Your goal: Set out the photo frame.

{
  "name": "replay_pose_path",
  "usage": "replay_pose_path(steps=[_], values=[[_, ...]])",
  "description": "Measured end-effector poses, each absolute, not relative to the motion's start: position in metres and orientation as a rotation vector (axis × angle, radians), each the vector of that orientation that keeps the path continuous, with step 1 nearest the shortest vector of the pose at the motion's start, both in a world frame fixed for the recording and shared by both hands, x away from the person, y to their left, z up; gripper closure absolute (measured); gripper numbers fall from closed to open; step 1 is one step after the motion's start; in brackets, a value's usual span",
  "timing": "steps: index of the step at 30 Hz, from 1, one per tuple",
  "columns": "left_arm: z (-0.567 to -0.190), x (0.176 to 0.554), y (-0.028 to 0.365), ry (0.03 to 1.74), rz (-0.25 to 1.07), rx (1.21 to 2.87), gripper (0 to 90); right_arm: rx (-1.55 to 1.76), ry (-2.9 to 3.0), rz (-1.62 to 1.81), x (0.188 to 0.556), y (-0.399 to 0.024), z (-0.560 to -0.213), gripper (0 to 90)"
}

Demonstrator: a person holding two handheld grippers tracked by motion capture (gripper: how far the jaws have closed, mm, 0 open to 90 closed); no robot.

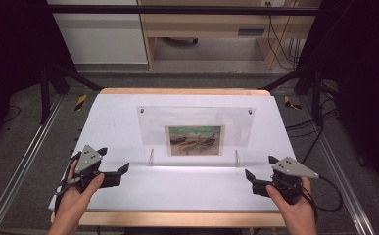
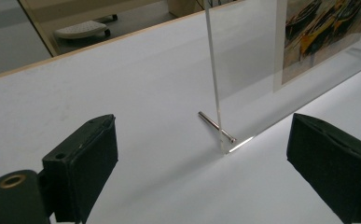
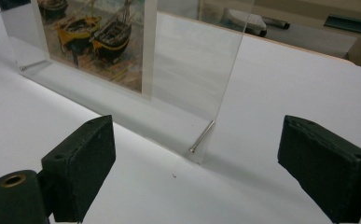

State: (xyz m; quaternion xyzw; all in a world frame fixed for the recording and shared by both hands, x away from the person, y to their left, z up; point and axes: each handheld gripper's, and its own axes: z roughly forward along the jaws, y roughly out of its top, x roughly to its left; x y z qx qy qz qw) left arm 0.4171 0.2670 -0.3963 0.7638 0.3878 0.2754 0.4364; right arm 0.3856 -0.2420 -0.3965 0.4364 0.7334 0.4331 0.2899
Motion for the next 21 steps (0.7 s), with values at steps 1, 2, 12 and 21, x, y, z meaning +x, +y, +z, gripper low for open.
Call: replay_pose_path(steps=[1,2,12,21], values=[[-0.397,0.417,0.269,0.966,0.689,1.902,8.2,1.165,1.961,1.147,0.384,-0.243,-0.398,11.2],[-0.397,0.416,0.270,0.966,0.697,1.906,8.2,1.162,1.963,1.141,0.383,-0.245,-0.399,11.0],[-0.407,0.417,0.286,0.984,0.732,1.940,6.9,1.170,1.981,1.091,0.377,-0.258,-0.412,10.0],[-0.411,0.416,0.296,0.965,0.756,1.980,6.0,1.181,1.976,1.048,0.376,-0.270,-0.419,9.9]])
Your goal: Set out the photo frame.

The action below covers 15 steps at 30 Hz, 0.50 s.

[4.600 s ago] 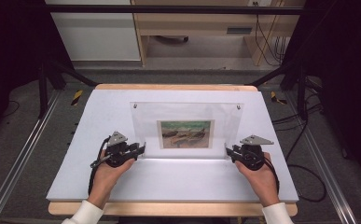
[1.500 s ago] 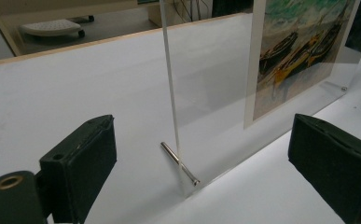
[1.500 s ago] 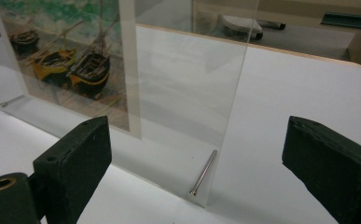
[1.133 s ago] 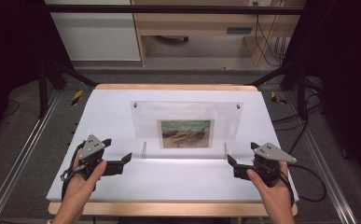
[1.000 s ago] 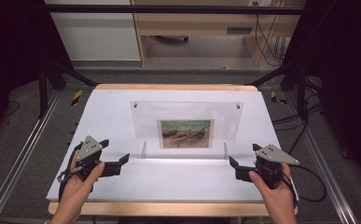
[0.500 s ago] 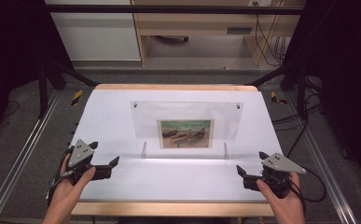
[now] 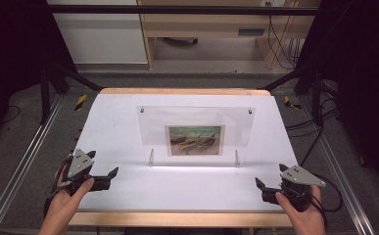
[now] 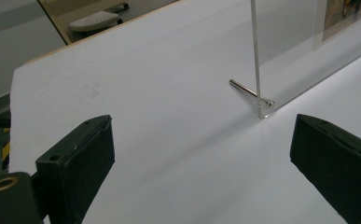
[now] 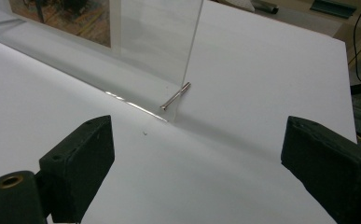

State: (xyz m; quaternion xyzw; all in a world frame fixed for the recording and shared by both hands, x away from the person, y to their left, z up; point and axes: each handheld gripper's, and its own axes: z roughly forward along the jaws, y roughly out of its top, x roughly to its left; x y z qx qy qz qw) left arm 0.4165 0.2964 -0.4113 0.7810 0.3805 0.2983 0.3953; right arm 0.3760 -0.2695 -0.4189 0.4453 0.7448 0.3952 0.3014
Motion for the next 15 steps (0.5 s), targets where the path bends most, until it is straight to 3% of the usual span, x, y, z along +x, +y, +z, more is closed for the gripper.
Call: replay_pose_path(steps=[15], values=[[-0.422,0.423,0.320,1.017,0.761,1.982,6.0,1.219,1.999,0.952,0.380,-0.292,-0.440,10.4]])
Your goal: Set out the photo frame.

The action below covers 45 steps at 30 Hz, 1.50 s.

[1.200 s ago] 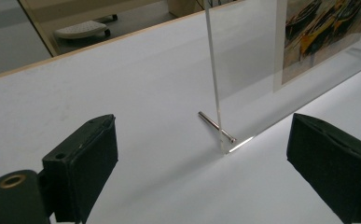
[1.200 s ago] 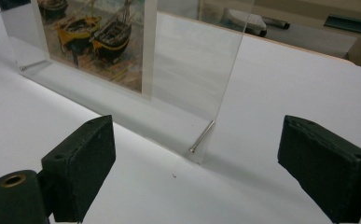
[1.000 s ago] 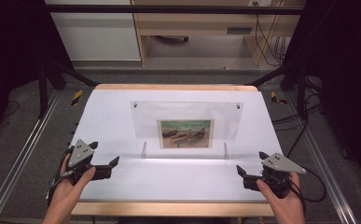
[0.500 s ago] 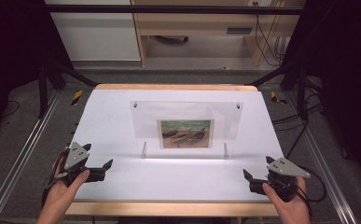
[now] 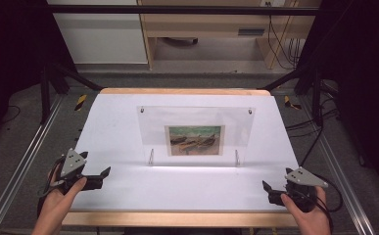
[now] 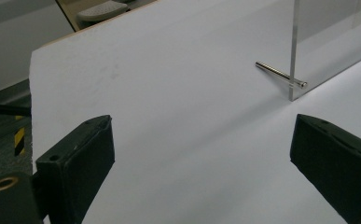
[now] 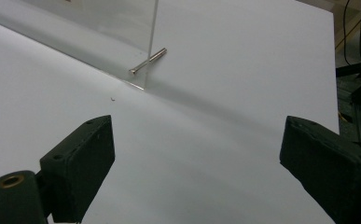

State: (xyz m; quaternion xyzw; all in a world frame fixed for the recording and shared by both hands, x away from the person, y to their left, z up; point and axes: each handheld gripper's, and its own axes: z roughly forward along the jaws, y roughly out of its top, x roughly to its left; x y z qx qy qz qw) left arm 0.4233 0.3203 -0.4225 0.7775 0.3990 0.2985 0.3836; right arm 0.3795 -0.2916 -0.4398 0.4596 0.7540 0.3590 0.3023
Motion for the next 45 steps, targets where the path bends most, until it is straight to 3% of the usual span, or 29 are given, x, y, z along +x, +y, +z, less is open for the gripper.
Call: replay_pose_path(steps=[27,45], values=[[-0.438,0.449,0.340,1.086,0.782,2.004,5.5,1.281,1.943,0.936,0.406,-0.314,-0.460,10.0],[-0.456,0.469,0.350,1.131,0.811,1.901,5.4,1.334,1.889,0.935,0.423,-0.320,-0.472,10.3]])
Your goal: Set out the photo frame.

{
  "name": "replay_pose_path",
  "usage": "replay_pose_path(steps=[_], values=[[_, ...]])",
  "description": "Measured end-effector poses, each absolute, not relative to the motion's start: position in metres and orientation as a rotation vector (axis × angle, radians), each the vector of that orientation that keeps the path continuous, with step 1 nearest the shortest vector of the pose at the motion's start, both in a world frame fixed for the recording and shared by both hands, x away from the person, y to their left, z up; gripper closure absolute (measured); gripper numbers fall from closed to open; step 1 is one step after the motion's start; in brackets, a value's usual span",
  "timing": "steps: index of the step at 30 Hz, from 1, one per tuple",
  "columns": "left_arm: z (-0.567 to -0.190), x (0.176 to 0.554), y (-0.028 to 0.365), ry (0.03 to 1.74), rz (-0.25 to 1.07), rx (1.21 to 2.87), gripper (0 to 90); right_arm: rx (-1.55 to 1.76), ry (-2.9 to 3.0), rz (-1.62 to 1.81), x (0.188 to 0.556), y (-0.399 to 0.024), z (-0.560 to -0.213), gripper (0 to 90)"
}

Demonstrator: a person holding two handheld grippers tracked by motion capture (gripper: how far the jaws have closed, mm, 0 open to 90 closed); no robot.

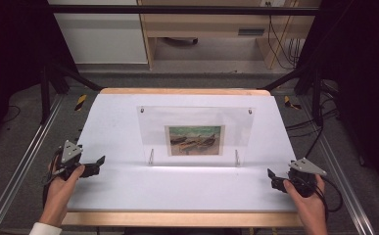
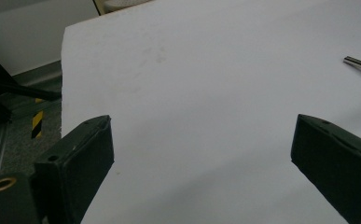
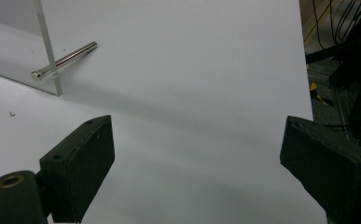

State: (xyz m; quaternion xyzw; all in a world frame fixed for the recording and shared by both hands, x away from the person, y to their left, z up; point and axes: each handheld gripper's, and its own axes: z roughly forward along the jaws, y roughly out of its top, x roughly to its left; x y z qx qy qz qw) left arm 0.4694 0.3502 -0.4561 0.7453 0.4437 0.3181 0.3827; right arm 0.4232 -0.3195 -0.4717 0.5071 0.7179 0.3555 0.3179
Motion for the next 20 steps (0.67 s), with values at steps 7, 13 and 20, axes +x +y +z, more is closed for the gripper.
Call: replay_pose_path(steps=[7,13,20], values=[[-0.462,0.470,0.355,1.122,0.804,1.852,5.4,1.350,1.893,0.925,0.424,-0.319,-0.476,9.9],[-0.465,0.468,0.360,1.137,0.807,1.825,5.4,1.357,1.893,0.918,0.423,-0.318,-0.479,9.6],[-0.468,0.466,0.365,1.145,0.800,1.801,5.4,1.358,1.894,0.920,0.423,-0.317,-0.479,9.4]])
